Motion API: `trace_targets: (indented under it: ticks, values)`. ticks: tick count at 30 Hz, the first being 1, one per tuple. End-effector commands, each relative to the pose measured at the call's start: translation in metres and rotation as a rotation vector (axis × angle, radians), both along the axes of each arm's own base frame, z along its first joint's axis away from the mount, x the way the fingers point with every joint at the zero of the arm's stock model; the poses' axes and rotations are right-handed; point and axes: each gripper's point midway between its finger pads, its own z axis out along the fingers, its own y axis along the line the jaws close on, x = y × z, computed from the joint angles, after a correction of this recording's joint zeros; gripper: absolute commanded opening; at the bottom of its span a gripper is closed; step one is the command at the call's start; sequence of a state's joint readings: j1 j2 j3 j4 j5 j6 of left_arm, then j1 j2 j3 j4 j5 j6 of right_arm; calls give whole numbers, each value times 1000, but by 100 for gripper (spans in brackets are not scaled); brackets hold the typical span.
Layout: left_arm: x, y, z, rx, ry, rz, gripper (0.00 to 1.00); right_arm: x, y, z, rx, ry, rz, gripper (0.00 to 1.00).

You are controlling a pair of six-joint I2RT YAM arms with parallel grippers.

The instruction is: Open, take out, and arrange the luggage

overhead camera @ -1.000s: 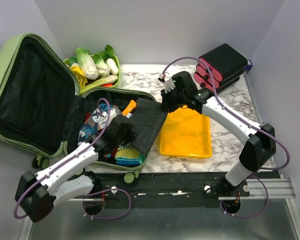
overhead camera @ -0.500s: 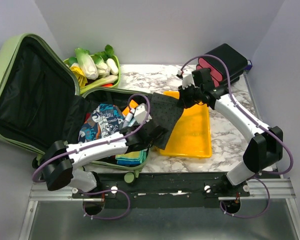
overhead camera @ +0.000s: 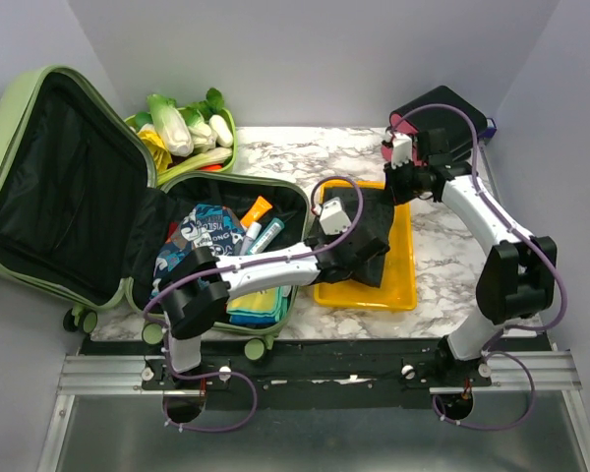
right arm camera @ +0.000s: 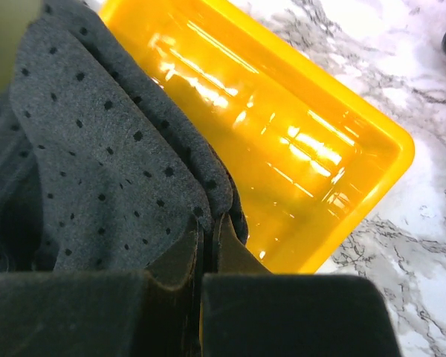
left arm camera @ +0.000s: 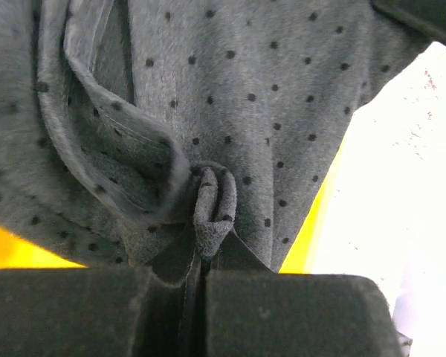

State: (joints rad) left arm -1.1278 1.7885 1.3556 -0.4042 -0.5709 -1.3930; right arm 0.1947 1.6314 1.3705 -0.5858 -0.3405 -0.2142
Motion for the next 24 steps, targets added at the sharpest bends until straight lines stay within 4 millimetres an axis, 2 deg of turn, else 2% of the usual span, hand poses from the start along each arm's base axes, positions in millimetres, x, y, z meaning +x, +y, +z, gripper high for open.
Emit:
trace_targets:
  ticks: [1, 3, 4, 5, 6, 7, 8, 10, 11, 12, 14, 15, 16, 19, 20, 21, 22, 23, 24]
  values:
    - [3, -22, -20, 42, 25, -25, 0, 8, -11, -35, -13, 91, 24, 1]
    - [8, -32, -19, 54, 20, -38, 0, 15, -22, -39, -22, 114, -2, 1]
    - [8, -32, -33, 95, 38, -38, 0, 16, -25, -48, -26, 141, -5, 1]
    - [11, -38, -28, 88, 36, -40, 0, 19, -27, -48, -23, 143, -4, 1]
    - [12, -40, -31, 110, 32, -55, 2, 20, -32, -51, -26, 147, -6, 1]
    - [11, -40, -42, 149, 48, -71, 7, 20, -35, -55, -27, 157, -9, 1]
    - [13, -47, -35, 150, 42, -85, 13, 21, -38, -56, -34, 159, -17, 1]
    - [10, -42, -38, 198, 57, -98, 16, 23, -45, -58, -67, 153, -37, 1]
    - [8, -40, -34, 193, 55, -115, 41, 28, -55, -53, -92, 135, -70, 1]
    - [6, -41, -28, 180, 43, -132, 60, 29, -56, -51, -94, 126, -70, 6]
    - [5, -41, -20, 166, 28, -145, 83, 30, -57, -45, -94, 113, -77, 26]
    - [5, -40, -10, 148, 14, -150, 99, 31, -57, -41, -90, 106, -75, 56]
    - [4, -41, -6, 143, -1, -164, 99, 29, -54, -35, -77, 100, -66, 62]
    - [3, -44, 25, 102, -63, -202, 99, 30, -45, -14, -23, 62, -54, 70]
    - [3, -47, 34, 82, -83, -218, 99, 28, -43, 1, -4, 32, -55, 74]
    - [0, -46, 50, 56, -104, -232, 99, 27, -41, 7, 11, 20, -56, 76]
    - [-1, -42, 54, 63, -117, -246, 99, 27, -39, 16, 27, -6, -61, 80]
    - [-2, -39, 62, 56, -134, -248, 99, 23, -38, 32, 47, -38, -74, 86]
    - [-4, -32, 80, 28, -157, -237, 99, 20, -37, 39, 59, -53, -80, 100]
